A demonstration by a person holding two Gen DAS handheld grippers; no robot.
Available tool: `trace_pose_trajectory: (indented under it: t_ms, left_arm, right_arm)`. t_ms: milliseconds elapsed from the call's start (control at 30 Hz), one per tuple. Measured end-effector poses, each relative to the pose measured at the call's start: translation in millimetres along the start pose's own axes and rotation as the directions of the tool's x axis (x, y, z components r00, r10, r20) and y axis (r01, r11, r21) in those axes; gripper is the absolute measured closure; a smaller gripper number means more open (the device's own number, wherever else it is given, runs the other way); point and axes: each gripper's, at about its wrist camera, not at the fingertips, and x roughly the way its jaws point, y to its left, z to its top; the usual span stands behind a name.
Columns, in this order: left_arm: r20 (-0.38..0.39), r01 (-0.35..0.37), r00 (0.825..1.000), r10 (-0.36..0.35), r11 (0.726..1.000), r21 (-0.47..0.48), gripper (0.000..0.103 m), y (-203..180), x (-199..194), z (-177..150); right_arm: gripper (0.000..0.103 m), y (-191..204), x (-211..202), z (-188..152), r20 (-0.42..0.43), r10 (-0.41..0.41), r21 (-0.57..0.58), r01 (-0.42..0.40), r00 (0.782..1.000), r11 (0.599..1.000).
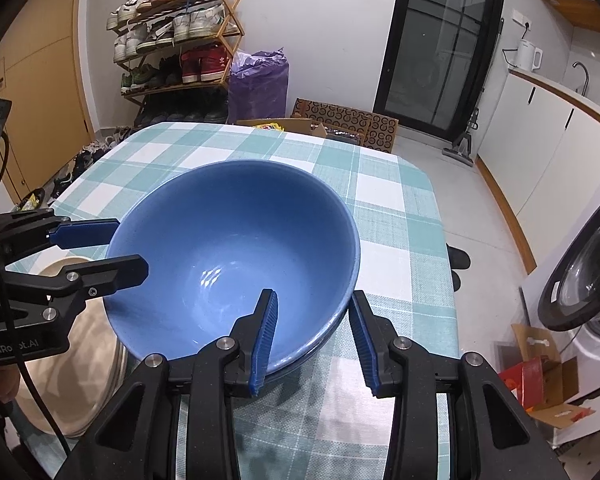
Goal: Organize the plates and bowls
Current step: 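Open both grippers to release the bowl inside the other bowl, then move both grippers to the rim of the stacked blue bowls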
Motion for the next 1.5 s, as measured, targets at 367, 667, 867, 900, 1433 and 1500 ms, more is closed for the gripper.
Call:
trace_pose_trajectory:
  t_ms: [367,667,867,900,1433,1500]
  left_arm:
    - [-0.01,0.015,1.0,-0.015,1.0,-0.003,0.05,1.6,-0.2,0.7]
    - [0.012,0.005,1.0,-0.005,1.0,0.001,0.022,3.4,-5.4,4.5]
    - [0.021,-0.02,1.0,0.021,1.0,-0.013,0.001,10.3,-5.7,6.2]
    - [0.022,-0.026,0.999,0.026,1.0,-0.015,0.0,11.1,-5.5,6.3]
    - [-0.008,0.02,1.0,-0.021,0.991,-0.134,0.0,29.7,9.8,8.1]
    - [-0.011,0.017,1.0,-0.019,0.99,-0.143,0.0,31.6,11.9,8.2]
  right_arm:
    - [0.051,-3.5,0.8,-1.3,-0.002,0.064,0.033,-0.064,0.998,0.997]
    - [0.019,-13.5,-6.0,-4.4,0.032,0.091,0.076,-0.093,0.995,0.993]
    - [0.007,-22.6,-10.4,-6.2,0.069,0.099,0.117,-0.107,0.993,0.987]
    - [0.002,-24.6,-11.3,-6.9,0.074,0.106,0.126,-0.115,0.992,0.985]
    - [0.001,-43.9,-7.0,-18.0,0.12,0.18,0.227,-0.203,0.976,0.953]
    - [0.001,-45.5,-6.6,-19.2,0.145,0.201,0.239,-0.232,0.969,0.943]
